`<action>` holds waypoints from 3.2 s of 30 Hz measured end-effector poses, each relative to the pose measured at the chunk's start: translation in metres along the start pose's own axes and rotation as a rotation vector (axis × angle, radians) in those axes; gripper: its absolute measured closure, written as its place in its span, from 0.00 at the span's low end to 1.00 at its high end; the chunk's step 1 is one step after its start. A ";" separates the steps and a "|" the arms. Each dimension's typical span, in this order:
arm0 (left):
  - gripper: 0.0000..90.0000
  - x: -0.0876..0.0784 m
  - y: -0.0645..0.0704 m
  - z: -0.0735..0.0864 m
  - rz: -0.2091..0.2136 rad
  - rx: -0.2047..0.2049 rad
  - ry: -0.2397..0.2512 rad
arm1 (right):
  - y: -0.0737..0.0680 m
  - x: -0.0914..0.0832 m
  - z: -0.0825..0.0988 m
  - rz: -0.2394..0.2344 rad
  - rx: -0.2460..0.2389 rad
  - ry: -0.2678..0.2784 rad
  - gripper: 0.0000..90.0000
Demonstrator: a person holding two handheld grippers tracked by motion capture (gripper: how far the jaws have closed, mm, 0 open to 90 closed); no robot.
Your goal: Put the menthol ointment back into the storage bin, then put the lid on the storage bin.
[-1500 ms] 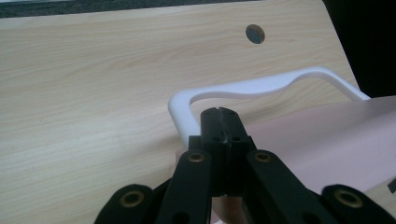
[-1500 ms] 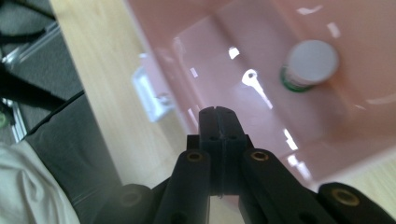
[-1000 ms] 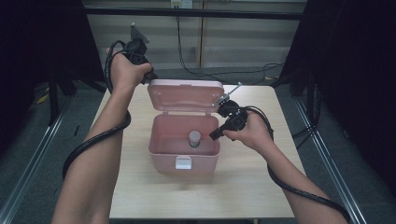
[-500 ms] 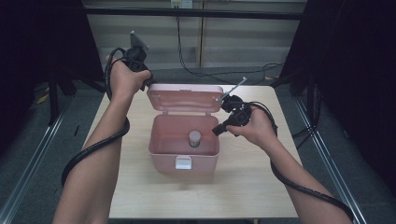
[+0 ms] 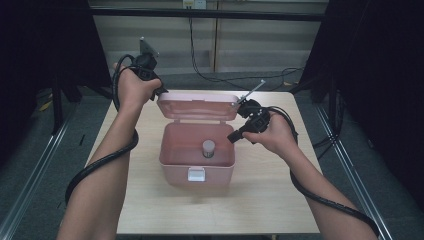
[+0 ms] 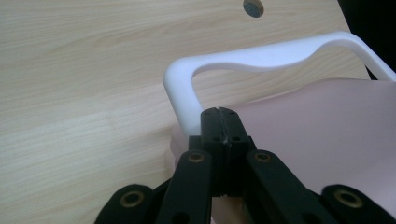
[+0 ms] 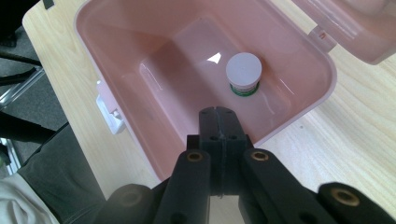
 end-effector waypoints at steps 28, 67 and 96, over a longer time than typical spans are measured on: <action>1.00 -0.003 -0.003 0.014 -0.004 0.007 0.005 | -0.003 -0.013 -0.002 -0.015 -0.011 0.040 1.00; 0.50 -0.012 -0.032 0.050 -0.023 0.042 0.133 | -0.007 0.000 0.016 -0.041 -0.042 0.018 1.00; 0.26 -0.001 -0.076 0.113 -0.024 0.021 0.196 | -0.008 0.003 0.028 -0.050 -0.074 0.001 0.97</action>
Point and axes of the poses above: each handheld gripper's, and its own axes: x roughly forward along the jaws, z roughly out of its underside, y roughly to its right, the point moved 1 cm from there along x, roughly forward along the jaws, and after that the axes turned 14 degrees about y, right-handed, at the moved point
